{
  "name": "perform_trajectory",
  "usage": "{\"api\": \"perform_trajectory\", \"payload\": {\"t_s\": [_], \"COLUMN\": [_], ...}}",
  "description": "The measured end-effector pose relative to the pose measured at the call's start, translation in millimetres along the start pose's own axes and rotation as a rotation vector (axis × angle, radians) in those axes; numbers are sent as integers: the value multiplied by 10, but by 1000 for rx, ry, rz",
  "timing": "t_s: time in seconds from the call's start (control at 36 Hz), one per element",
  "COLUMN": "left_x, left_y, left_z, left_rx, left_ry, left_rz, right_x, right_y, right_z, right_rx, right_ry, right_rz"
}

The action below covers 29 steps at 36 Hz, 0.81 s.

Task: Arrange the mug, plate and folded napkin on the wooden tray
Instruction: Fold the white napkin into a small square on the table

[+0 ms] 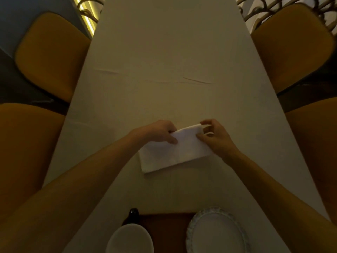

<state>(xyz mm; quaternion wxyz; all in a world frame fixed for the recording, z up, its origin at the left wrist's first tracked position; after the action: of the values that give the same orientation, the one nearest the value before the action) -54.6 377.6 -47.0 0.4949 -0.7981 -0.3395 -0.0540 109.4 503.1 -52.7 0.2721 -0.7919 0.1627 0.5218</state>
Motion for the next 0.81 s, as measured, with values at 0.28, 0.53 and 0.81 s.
{"api": "perform_trajectory", "payload": {"t_s": [0.28, 0.53, 0.81], "left_x": [-71, -51, -91], "left_y": [2, 205, 205], "left_z": [-231, -318, -554], "left_rx": [178, 365, 559], "left_ry": [-30, -235, -204], "left_rz": [-801, -1077, -828], "right_x": [33, 70, -72], "right_y": [-14, 296, 332], "right_z": [-93, -191, -120], "right_rx": [19, -124, -41], "right_ry": [209, 217, -43], "right_rz": [542, 585, 251]}}
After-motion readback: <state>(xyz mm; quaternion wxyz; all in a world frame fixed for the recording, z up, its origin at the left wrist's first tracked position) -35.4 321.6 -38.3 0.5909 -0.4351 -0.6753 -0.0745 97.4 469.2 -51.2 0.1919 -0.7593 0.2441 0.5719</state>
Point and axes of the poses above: each hand's wrist, its own z-axis towards the middle knuckle, its own y-axis out of the palm, x = y × z, the point moved 2 cm from there along z, towards the middle knuckle, and after that the axes turned 11 degrees about z, right-handed, at the moved point
